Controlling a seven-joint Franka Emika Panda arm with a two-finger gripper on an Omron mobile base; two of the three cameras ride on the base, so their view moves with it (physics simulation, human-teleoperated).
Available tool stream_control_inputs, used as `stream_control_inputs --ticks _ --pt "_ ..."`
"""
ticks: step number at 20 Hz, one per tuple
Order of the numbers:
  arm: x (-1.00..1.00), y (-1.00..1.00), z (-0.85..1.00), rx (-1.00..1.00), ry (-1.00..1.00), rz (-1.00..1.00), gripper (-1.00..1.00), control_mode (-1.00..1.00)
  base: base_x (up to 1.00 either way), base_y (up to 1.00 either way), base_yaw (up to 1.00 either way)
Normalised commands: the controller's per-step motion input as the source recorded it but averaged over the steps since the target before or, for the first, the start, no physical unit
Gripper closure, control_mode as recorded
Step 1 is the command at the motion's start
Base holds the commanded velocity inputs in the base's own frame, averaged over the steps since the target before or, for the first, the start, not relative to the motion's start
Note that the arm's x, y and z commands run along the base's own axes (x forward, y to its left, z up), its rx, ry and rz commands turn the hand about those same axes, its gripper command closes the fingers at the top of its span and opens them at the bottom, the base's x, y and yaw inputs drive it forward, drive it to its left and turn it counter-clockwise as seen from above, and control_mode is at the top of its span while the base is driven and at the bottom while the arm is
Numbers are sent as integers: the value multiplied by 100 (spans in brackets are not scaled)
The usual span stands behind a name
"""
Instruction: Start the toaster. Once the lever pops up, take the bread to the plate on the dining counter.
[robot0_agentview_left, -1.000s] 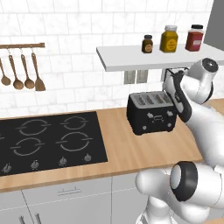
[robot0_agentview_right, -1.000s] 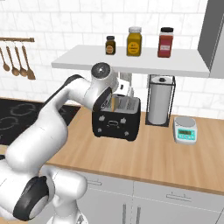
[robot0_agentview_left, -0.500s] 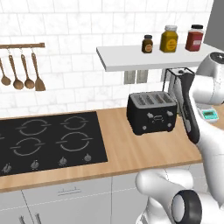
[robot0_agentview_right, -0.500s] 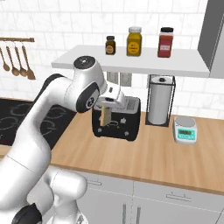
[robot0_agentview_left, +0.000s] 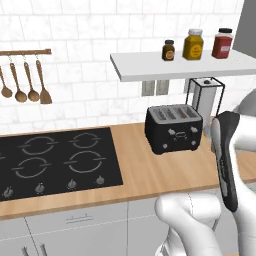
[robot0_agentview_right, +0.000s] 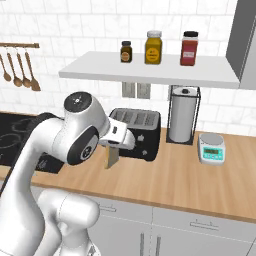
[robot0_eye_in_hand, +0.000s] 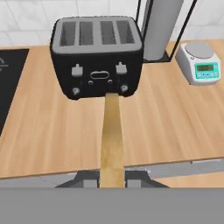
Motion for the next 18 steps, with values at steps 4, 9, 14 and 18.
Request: stream_control_inputs --ticks 4,9,14,18 --pt "-60 1 -18 0 -1 0 100 -100 0 0 0" --pt "0 0 0 0 0 0 100 100 -93 7 0" --pt "0 0 0 0 0 0 100 100 -75 -8 -31" --pt "0 0 0 0 0 0 100 100 0 -6 -91"
